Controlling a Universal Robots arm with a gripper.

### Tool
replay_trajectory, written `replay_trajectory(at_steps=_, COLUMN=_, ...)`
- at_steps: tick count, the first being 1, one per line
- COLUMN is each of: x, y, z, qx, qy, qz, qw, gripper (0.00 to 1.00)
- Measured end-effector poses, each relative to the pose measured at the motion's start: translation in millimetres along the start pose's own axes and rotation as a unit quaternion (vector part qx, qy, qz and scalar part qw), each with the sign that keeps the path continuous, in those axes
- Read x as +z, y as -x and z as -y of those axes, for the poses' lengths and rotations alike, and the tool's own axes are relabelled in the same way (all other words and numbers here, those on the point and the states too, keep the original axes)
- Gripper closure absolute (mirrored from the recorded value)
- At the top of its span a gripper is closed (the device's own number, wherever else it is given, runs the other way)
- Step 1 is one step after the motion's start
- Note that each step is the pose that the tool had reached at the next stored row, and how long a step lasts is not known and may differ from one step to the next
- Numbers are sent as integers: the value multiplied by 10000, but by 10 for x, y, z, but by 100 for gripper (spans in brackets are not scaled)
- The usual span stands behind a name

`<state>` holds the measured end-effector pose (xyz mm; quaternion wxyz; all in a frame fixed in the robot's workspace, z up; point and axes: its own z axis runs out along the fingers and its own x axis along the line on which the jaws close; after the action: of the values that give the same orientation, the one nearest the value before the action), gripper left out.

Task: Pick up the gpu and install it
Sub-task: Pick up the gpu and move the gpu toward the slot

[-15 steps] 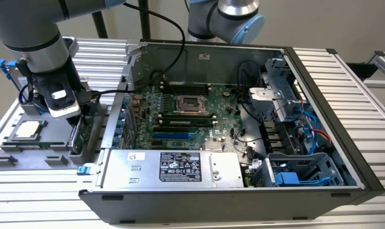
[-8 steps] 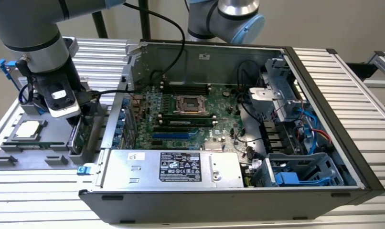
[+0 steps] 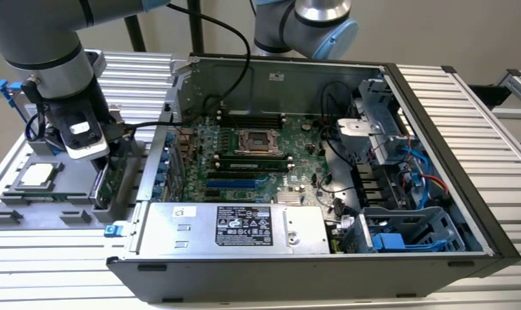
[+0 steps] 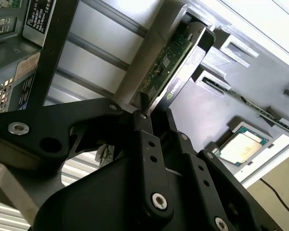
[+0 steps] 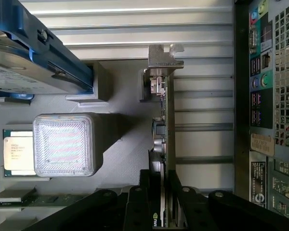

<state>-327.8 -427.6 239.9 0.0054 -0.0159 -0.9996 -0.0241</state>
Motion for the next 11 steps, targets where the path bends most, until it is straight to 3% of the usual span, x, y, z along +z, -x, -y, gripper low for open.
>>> replay_trajectory(at_steps=11, x=-46, y=-1, z=-2, qx=0, qy=0, qz=0, qw=10000, gripper=100)
